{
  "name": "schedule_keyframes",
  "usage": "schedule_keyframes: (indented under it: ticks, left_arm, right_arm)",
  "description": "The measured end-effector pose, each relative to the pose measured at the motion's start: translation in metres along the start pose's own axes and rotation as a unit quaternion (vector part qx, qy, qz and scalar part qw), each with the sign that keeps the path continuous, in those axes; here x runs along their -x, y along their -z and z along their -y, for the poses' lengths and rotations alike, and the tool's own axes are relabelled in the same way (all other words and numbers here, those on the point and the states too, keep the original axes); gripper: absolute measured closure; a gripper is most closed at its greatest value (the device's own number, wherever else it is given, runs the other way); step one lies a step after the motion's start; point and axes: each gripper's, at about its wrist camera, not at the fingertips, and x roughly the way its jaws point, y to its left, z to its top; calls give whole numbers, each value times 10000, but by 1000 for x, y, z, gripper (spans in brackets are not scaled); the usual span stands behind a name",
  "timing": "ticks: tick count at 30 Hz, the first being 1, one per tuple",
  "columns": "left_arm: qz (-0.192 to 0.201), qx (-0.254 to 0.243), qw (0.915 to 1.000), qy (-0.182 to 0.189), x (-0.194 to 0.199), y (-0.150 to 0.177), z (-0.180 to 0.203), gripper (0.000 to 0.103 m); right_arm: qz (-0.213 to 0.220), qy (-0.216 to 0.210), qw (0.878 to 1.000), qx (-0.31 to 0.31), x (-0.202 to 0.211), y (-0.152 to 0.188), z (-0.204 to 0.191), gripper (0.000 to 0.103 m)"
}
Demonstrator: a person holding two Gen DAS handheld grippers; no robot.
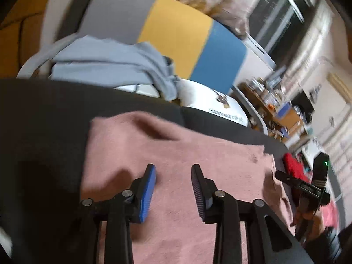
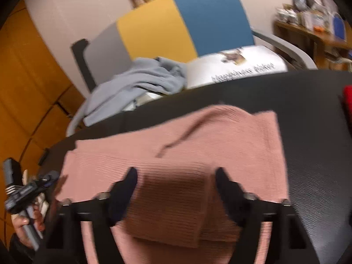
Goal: Fold clothes
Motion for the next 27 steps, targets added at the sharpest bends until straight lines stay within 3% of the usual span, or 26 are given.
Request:
schedule_keyframes:
  ticks: [2, 4, 6, 8, 9, 11, 12, 13, 14, 16, 19, 22, 27]
  left_arm:
    - [-96, -278, 9995, -74, -11, -8, 15, 64]
    - [-211, -612, 9977, -174, -28, -15, 31, 62]
    - [-367, -908, 9949, -256, -45, -19, 43, 59]
    - [-551, -1130, 9915, -349, -62, -20, 51, 58]
    - [-652, -1232, 9894, -402, -71, -19, 55, 58]
    - [-887, -1493, 9836, -484, -86, -8, 63, 57]
    - [-829, -1674, 9808, -563, -87, -2, 67, 58]
    - [-681, -1786, 9797, -597, -83, 2, 69, 68]
    - [-626, -1672, 9826, -513, -79, 0, 67, 85]
    - [-515, -1442, 9876, -344, -69, -2, 62, 94]
    - [-160, -1028, 9944, -172, -51, -13, 56, 95]
    - [10, -901, 9958, -167, -48, -23, 60, 95]
    - [-394, -777, 9957, -320, -74, -21, 57, 85]
  right_arm:
    - [-74, 54, 9998, 161, -6, 2, -2, 25]
    - [-131, 71, 9992, 379, -12, 5, -7, 32]
    - [-187, 88, 9980, 597, -19, 8, -12, 58]
    - [-243, 105, 9963, 815, -25, 12, -16, 68]
    - [-271, 114, 9953, 924, -28, 13, -19, 79]
    - [-306, 130, 9934, 1099, -33, 16, -23, 87]
    - [-292, 142, 9935, 1094, -33, 15, -23, 89]
    - [-295, 167, 9936, 1081, -34, 14, -23, 89]
    - [-299, 191, 9937, 1067, -35, 13, -22, 90]
    - [-307, 240, 9938, 1041, -36, 10, -22, 90]
    - [-318, 313, 9940, 1001, -38, 5, -21, 90]
    - [-330, 386, 9941, 960, -40, 1, -21, 90]
    - [-348, 508, 9941, 893, -43, -7, -20, 90]
